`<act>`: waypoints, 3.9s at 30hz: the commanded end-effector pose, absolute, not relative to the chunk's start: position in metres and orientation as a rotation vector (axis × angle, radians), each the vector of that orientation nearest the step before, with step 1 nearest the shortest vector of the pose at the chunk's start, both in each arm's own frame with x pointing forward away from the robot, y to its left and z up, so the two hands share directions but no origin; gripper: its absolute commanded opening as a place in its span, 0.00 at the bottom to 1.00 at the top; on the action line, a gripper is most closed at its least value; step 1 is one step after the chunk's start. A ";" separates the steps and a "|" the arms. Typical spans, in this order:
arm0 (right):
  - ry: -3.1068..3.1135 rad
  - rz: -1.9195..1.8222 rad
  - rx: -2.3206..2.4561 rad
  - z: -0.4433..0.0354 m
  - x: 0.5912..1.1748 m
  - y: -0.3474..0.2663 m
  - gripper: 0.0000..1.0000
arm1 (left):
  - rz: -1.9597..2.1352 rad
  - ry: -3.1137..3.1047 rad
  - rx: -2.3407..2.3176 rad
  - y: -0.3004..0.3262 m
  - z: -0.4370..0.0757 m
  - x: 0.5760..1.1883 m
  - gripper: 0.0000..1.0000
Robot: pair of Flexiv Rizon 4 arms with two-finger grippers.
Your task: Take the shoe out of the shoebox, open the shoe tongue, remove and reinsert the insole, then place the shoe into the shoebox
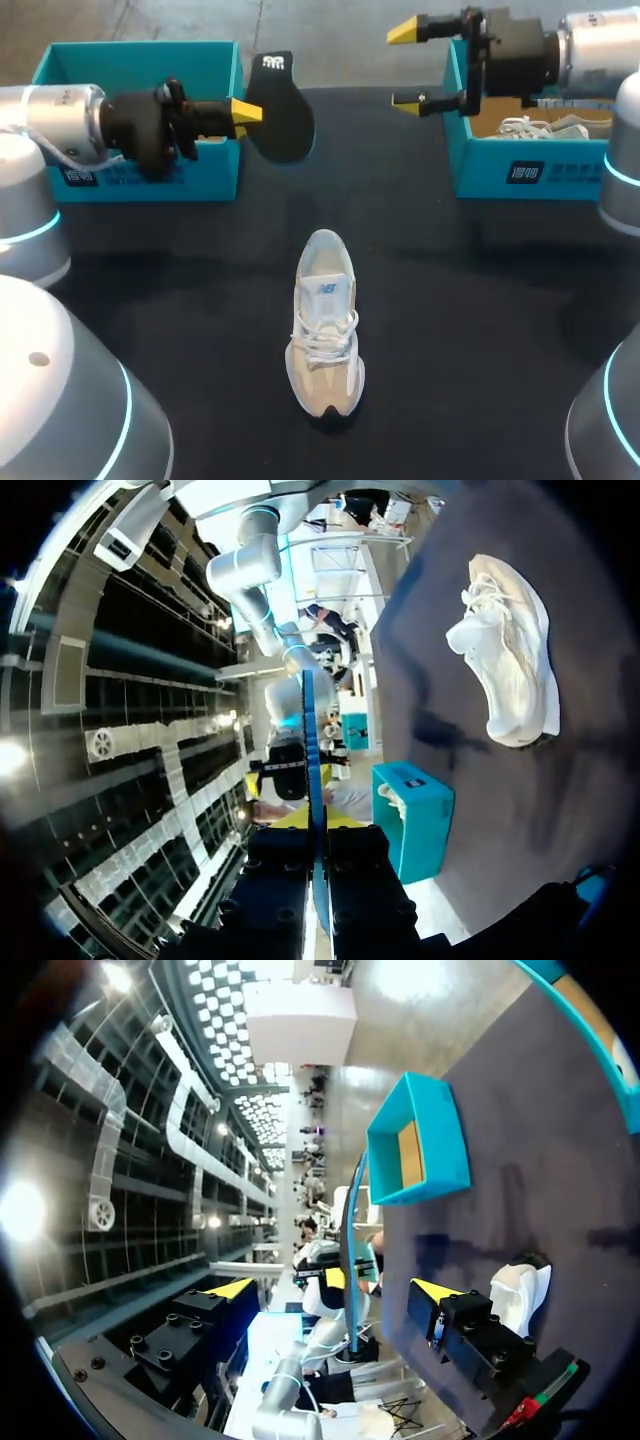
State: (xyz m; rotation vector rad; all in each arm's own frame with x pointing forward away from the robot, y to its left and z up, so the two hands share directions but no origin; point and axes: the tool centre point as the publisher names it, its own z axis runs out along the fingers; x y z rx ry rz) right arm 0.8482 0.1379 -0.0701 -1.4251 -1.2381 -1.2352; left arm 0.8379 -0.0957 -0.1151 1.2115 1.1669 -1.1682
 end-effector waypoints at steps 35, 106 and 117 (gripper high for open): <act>-1.236 -1.239 -1.436 -0.070 0.845 0.139 1.00 | -2.179 1.911 0.534 -0.107 -0.098 0.822 0.00; -1.236 -1.239 -1.436 -0.070 0.845 0.139 1.00 | -2.304 2.356 -2.349 -0.104 -0.094 0.807 0.00; -1.236 -1.239 -1.436 -0.070 0.845 0.139 1.00 | -2.295 2.442 -2.401 -0.104 -0.096 0.808 0.00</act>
